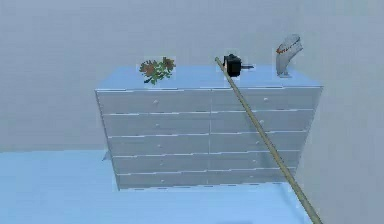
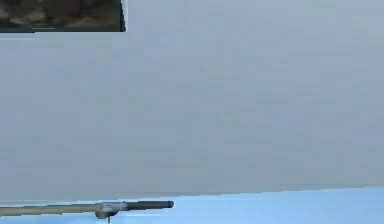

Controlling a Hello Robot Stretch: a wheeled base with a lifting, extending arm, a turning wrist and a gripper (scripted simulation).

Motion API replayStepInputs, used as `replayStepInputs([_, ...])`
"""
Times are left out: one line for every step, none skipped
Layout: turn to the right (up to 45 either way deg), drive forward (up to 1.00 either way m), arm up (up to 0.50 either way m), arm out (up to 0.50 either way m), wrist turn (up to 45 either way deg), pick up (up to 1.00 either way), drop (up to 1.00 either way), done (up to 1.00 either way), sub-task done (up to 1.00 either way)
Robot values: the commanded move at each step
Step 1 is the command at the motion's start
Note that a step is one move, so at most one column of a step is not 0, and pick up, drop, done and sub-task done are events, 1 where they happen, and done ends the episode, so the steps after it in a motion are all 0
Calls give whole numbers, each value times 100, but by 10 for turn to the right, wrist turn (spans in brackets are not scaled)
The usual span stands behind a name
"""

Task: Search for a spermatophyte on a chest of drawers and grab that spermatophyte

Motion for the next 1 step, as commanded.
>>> replayStepInputs([0,45,0,0,0,0,0,0,0])
